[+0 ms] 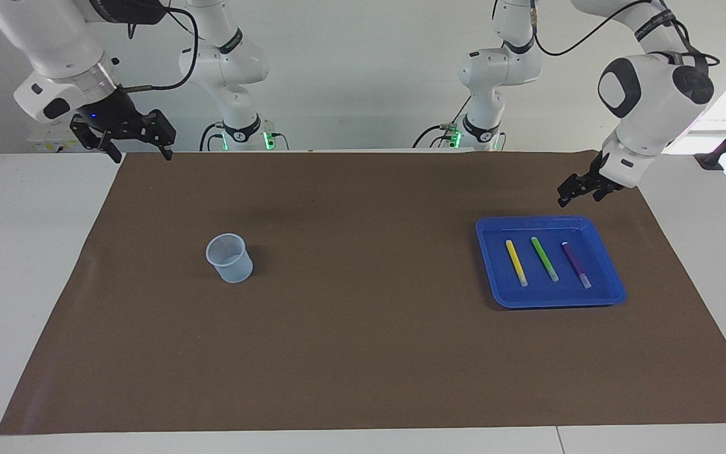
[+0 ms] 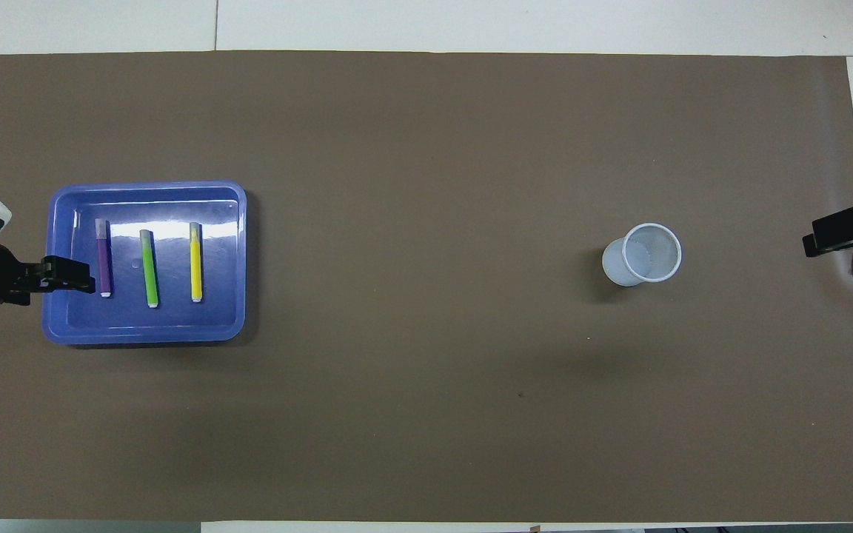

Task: Transfer and insert pens with both arms
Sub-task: 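Lower the left gripper onto the purple pen and grasp it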

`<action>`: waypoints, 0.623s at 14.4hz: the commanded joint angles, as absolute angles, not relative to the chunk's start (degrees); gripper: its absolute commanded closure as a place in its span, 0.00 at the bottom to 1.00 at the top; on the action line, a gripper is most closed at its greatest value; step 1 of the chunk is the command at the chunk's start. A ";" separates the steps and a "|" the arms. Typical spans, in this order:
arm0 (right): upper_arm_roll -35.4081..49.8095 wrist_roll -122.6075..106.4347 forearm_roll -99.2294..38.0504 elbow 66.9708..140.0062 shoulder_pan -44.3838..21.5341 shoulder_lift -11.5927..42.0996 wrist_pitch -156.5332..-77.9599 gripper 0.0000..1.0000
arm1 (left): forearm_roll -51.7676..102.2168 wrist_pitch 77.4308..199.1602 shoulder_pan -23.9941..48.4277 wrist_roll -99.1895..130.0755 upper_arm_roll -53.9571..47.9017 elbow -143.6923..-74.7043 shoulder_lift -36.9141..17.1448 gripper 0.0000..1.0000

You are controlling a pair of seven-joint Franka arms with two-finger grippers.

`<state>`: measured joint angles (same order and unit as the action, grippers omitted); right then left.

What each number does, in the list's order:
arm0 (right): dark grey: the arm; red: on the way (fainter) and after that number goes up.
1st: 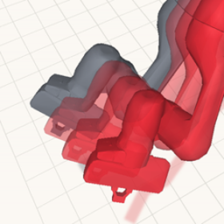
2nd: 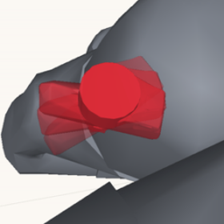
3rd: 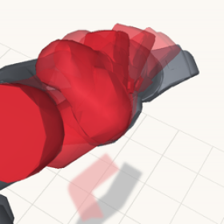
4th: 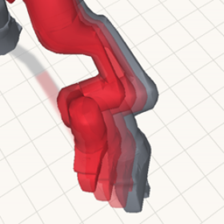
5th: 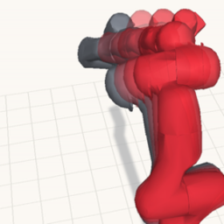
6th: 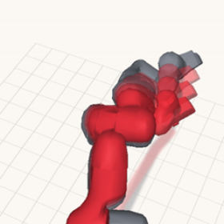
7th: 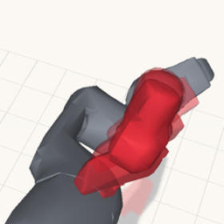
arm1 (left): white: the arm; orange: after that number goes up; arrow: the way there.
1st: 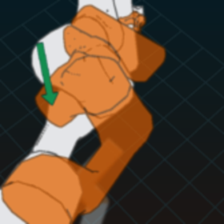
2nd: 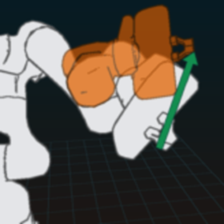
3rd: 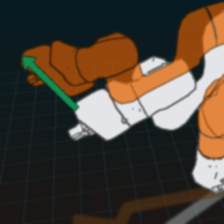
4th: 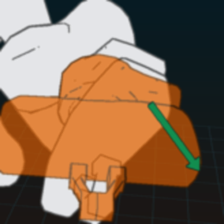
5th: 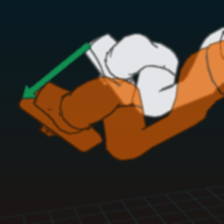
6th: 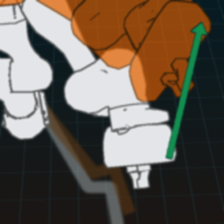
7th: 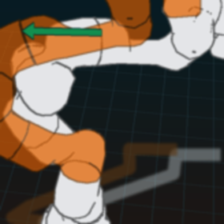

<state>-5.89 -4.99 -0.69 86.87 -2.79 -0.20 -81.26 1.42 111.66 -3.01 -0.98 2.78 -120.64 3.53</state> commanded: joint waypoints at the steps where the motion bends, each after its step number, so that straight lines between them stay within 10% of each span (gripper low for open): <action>1: -5.89 -4.22 -1.23 88.42 -2.81 -1.41 -82.62 0.00 | 0.88 119.85 -5.09 -4.64 2.46 -121.29 -3.49 0.00; 9: -5.89 -4.22 -1.32 88.42 -2.81 -1.41 -82.62 0.00 | 0.18 132.71 -3.34 -7.29 2.46 -120.41 -12.91 0.08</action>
<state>-5.89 -4.99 -0.69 86.87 -2.80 -0.22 -81.26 1.24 130.93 -4.36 -6.20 2.13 -121.69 -10.79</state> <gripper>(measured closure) 0.000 0.044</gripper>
